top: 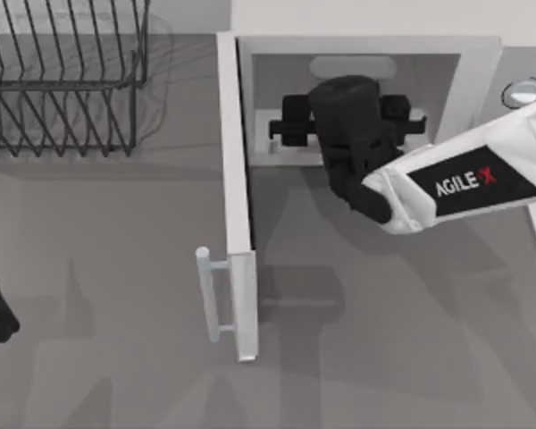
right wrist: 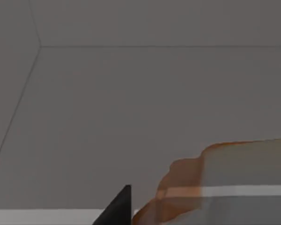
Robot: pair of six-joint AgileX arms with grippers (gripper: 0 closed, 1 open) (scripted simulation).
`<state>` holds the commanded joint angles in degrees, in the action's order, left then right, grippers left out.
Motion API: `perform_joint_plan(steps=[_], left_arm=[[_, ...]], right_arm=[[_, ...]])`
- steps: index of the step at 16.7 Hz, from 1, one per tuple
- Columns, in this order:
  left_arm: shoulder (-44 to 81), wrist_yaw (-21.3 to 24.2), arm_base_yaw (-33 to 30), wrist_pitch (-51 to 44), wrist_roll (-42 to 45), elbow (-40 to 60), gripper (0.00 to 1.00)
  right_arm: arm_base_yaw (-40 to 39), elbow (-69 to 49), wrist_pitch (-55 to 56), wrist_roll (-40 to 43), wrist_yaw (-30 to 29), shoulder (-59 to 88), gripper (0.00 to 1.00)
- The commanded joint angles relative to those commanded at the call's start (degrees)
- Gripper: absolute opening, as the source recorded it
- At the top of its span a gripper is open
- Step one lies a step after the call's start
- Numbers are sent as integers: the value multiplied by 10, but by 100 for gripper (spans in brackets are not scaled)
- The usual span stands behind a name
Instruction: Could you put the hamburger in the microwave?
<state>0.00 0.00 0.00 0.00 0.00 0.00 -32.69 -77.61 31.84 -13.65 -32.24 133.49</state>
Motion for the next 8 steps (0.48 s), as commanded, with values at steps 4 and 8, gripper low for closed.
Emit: perform_joint_plan(steps=[4,8], left_arm=[[0,0,0,0,0,0,100],[0,0,0,0,0,0,100]], right_arm=[[4,-1,-2,-1,1,1,0],[17,-59,-18,-2,5,37,0]])
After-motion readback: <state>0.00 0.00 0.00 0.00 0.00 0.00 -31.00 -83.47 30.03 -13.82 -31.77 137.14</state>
